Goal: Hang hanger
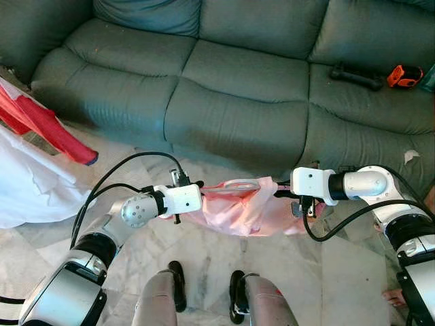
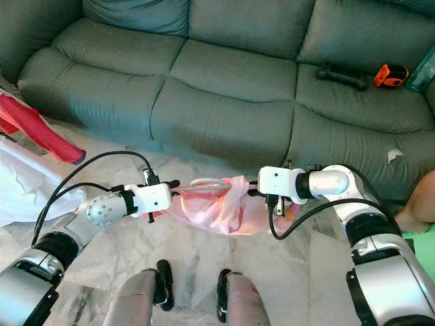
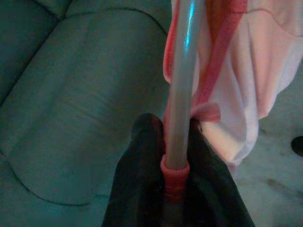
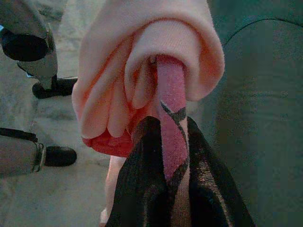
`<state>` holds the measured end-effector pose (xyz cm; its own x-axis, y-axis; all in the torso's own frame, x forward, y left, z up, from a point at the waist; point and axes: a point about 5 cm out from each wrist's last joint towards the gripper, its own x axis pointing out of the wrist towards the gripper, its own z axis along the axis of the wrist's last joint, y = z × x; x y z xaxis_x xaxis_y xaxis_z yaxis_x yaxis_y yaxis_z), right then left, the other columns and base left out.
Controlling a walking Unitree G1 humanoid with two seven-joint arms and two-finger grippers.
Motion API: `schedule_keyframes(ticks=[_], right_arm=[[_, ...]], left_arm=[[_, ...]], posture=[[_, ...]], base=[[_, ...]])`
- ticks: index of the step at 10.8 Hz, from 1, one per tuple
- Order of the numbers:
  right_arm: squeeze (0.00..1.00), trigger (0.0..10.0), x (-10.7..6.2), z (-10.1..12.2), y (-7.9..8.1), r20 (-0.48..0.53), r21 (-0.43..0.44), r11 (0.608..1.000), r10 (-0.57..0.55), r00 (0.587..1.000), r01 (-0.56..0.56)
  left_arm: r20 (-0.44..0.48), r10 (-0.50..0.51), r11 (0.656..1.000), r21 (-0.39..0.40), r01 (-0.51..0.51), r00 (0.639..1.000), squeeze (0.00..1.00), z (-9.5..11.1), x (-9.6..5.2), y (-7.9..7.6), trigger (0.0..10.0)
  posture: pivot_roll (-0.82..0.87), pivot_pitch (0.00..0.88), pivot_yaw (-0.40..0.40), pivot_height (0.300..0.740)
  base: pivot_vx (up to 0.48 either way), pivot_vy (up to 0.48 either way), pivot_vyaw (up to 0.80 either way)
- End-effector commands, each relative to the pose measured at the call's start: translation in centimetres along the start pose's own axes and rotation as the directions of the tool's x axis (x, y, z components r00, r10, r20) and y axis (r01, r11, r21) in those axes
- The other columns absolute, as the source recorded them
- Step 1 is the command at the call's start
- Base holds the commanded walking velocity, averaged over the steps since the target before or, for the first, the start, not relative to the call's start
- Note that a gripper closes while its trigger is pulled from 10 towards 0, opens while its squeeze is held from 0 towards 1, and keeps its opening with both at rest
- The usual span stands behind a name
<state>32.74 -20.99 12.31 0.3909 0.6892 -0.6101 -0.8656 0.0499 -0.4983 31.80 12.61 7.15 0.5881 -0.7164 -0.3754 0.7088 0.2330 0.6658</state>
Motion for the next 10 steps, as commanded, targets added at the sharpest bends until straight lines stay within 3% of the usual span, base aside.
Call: schedule_keyframes(ticks=[1, 2, 6, 8, 9, 10], right_arm=[[0.00, 0.0, 0.0, -0.3, 0.5, -0.002, 0.012, 1.000, 0.019, 1.000, -0.018], [0.00, 0.0, 0.0, -0.4, 0.5, -0.004, 0.025, 1.000, 0.008, 1.000, -0.008], [0.00, 0.0, 0.7, -1.2, 1.7, -0.031, 0.046, 0.999, -0.004, 1.000, 0.005], [0.00, 0.0, 2.1, -0.6, 2.2, 0.000, 0.047, 0.999, 0.008, 1.000, -0.008], [0.00, 0.0, 2.3, -0.6, 2.2, -0.004, 0.059, 0.998, -0.038, 0.999, 0.038], [0.00, 0.0, 2.8, -0.8, 2.2, -0.009, 0.107, 0.984, -0.144, 0.990, 0.144]], left_arm=[[0.020, -0.035, 0.998, -0.046, 0.036, 0.999, 1.00, 0.0, 0.1, -1.0, 4.5], [0.042, -0.034, 0.996, -0.076, 0.037, 0.999, 1.00, 0.1, 0.0, -1.2, 10.0], [0.041, 0.114, 0.983, -0.150, -0.106, 0.993, 1.00, -0.8, -1.2, -0.6, 10.0], [0.070, 0.136, 0.985, -0.114, -0.127, 0.988, 1.00, -0.9, -1.9, -0.2, 10.0], [0.059, 0.152, 0.981, -0.131, -0.143, 0.987, 1.00, -1.0, -1.9, 0.0, 10.0], [-0.012, 0.219, 0.955, -0.204, -0.217, 0.976, 1.00, -1.9, -2.0, 0.3, 10.0]], posture=[[-0.04, 0.250, -0.032, 0.740], [-0.04, 0.251, -0.033, 0.740], [-0.01, 0.251, -0.044, 0.740], [-0.02, 0.247, -0.042, 0.740], [-0.02, 0.245, -0.040, 0.740], [-0.03, 0.243, -0.037, 0.740]], base=[[0.000, 0.000, 0.00], [0.000, 0.000, 0.00], [0.000, 0.000, 0.00], [0.000, 0.000, 0.00], [0.000, 0.000, 0.00], [0.000, 0.000, 0.00]])
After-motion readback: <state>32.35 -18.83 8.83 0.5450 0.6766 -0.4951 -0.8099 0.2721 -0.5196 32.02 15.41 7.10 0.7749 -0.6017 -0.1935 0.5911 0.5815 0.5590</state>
